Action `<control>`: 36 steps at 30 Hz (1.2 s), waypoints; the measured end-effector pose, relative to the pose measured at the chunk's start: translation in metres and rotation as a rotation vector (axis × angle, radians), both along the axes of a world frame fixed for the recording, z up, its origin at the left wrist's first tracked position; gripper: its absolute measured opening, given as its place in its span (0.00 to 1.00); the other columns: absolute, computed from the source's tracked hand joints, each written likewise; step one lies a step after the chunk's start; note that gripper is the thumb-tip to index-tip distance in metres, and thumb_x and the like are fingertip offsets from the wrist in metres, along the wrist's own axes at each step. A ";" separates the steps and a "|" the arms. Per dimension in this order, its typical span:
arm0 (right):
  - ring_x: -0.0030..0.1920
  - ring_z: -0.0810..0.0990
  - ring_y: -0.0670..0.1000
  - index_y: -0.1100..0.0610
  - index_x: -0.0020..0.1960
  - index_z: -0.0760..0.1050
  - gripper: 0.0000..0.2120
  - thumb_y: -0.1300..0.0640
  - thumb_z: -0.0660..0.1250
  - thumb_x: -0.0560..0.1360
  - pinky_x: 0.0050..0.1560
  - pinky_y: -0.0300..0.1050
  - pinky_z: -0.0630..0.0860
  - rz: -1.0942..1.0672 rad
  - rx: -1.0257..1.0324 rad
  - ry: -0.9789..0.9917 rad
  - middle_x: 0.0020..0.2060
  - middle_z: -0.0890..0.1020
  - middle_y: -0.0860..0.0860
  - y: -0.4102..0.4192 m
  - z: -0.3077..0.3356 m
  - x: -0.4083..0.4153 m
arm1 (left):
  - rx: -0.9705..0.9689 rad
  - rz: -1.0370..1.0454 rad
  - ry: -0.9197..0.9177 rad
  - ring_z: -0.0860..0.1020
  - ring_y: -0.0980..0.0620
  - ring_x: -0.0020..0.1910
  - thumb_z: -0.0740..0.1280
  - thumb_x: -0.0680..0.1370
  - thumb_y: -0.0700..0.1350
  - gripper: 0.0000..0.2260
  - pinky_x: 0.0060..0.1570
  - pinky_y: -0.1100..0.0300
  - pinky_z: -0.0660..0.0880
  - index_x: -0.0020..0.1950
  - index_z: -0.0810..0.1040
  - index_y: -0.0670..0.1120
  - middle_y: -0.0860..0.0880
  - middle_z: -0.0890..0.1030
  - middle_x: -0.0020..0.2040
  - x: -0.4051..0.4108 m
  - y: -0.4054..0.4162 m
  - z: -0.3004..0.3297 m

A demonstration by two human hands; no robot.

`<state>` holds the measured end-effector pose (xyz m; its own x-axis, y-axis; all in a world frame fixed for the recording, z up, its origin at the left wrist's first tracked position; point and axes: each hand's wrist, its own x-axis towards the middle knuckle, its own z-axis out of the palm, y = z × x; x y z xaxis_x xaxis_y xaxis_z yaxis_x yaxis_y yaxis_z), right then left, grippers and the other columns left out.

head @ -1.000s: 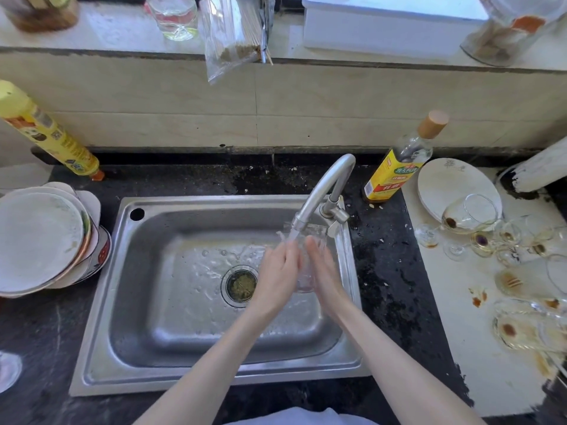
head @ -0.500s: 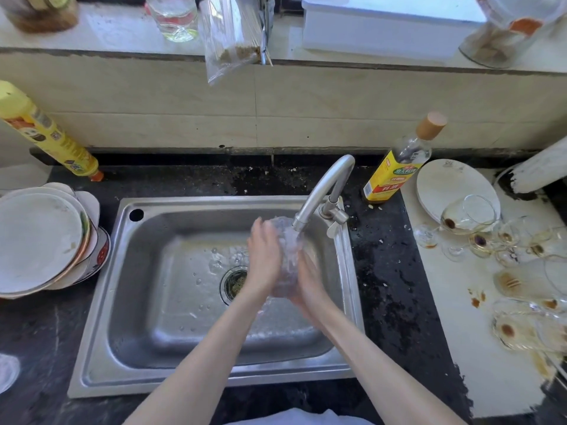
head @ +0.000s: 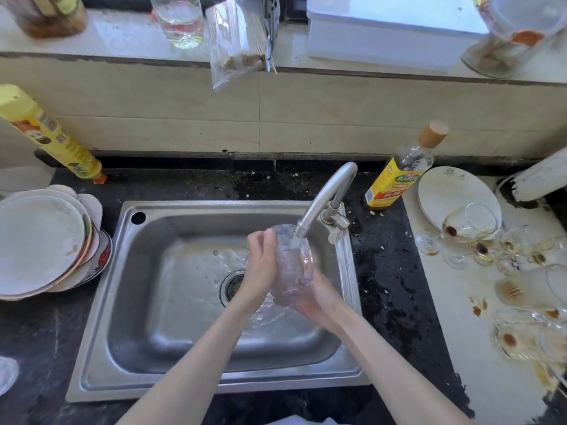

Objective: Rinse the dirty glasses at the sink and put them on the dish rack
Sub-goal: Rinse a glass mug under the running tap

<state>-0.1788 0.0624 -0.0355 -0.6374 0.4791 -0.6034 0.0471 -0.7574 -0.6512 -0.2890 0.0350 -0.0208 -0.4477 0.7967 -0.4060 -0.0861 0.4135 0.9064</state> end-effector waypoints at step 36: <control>0.60 0.76 0.50 0.53 0.72 0.63 0.25 0.41 0.48 0.80 0.57 0.48 0.75 -0.111 0.329 -0.371 0.63 0.73 0.48 -0.008 0.018 -0.001 | 0.206 -0.022 0.003 0.66 0.69 0.59 0.70 0.68 0.57 0.28 0.56 0.69 0.67 0.64 0.63 0.55 0.63 0.66 0.60 0.000 -0.007 0.010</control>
